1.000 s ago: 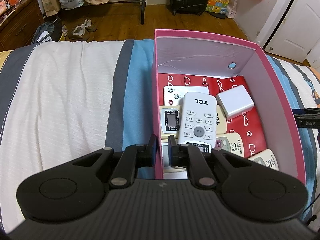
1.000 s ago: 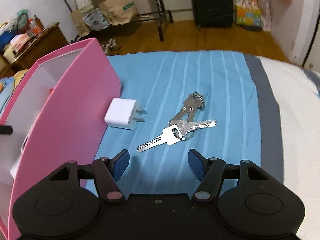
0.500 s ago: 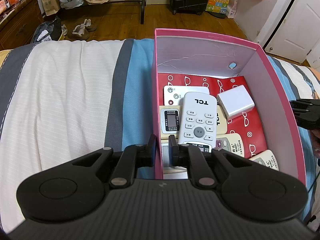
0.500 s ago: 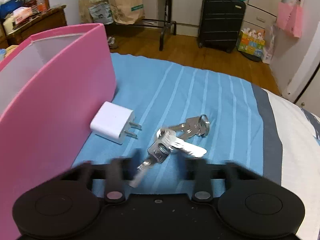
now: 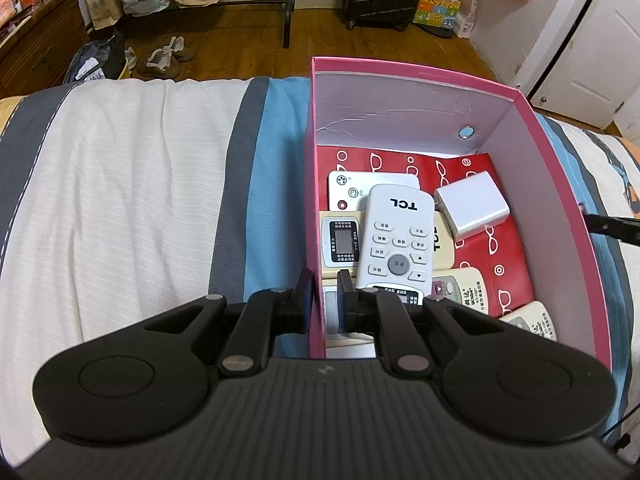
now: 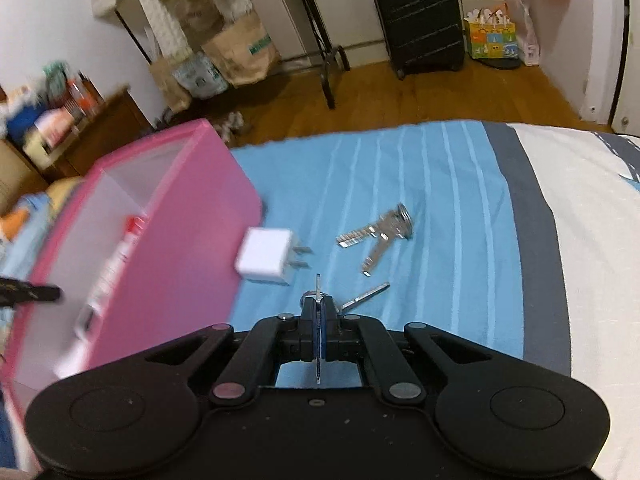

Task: Organize rigid objects
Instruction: 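Lift the keys and carry them into the pink box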

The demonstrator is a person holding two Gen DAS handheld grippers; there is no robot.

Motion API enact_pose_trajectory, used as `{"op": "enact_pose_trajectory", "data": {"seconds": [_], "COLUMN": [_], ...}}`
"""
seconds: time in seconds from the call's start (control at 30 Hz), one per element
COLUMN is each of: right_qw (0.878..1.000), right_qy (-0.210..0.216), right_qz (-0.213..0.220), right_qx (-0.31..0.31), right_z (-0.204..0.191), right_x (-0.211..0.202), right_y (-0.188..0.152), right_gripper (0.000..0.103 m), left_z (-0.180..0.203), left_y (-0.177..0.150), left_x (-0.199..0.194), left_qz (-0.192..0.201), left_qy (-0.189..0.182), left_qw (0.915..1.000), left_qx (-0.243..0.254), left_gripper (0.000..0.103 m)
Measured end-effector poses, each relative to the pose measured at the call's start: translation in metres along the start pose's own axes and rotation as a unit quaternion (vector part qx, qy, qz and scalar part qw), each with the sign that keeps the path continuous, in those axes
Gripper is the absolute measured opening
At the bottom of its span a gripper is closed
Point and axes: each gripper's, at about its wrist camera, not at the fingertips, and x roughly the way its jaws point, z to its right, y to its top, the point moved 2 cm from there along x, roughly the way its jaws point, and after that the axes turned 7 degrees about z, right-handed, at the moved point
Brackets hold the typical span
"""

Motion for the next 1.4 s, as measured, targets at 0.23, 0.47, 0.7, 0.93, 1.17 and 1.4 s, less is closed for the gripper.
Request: {"op": "enact_pose_trajectory", "data": {"seconds": [0.23,0.47,0.7,0.93,1.17,1.4], "right_qw": [0.997,0.987,0.974,0.968,0.96,0.95], "right_qy": [0.047,0.094,0.157,0.212,0.224,0.241], "right_qz": [0.051,0.103,0.119,0.063,0.004,-0.049], "right_qx": [-0.021,-0.081,-0.109,-0.118,-0.169,-0.192], "right_z": [-0.024,-0.067,-0.101,-0.122,-0.143,-0.144], "right_x": [-0.029,-0.065,-0.089,-0.074,-0.048,-0.024], "right_y": [0.016,0.028,0.037,0.021,-0.008,-0.018], "right_gripper": [0.003,0.003,0.004,0.004,0.004,0.004], "left_z": [-0.001,-0.001,0.0,0.0,0.0,0.001], "left_y": [-0.001,-0.001,-0.001,-0.001,-0.001,-0.001], "left_x": [0.002,0.0,0.0,0.0,0.0,0.001], "left_qz": [-0.002,-0.001,-0.001,-0.001,-0.001,0.0], "left_qy": [0.001,-0.002,-0.002,-0.004,-0.004,-0.008], "left_qw": [1.0,1.0,1.0,0.9999,0.9999,0.9999], "left_qx": [-0.002,-0.006,-0.007,-0.009,-0.01,-0.011], "left_gripper": [0.01,0.009,0.01,0.01,0.009,0.009]}}
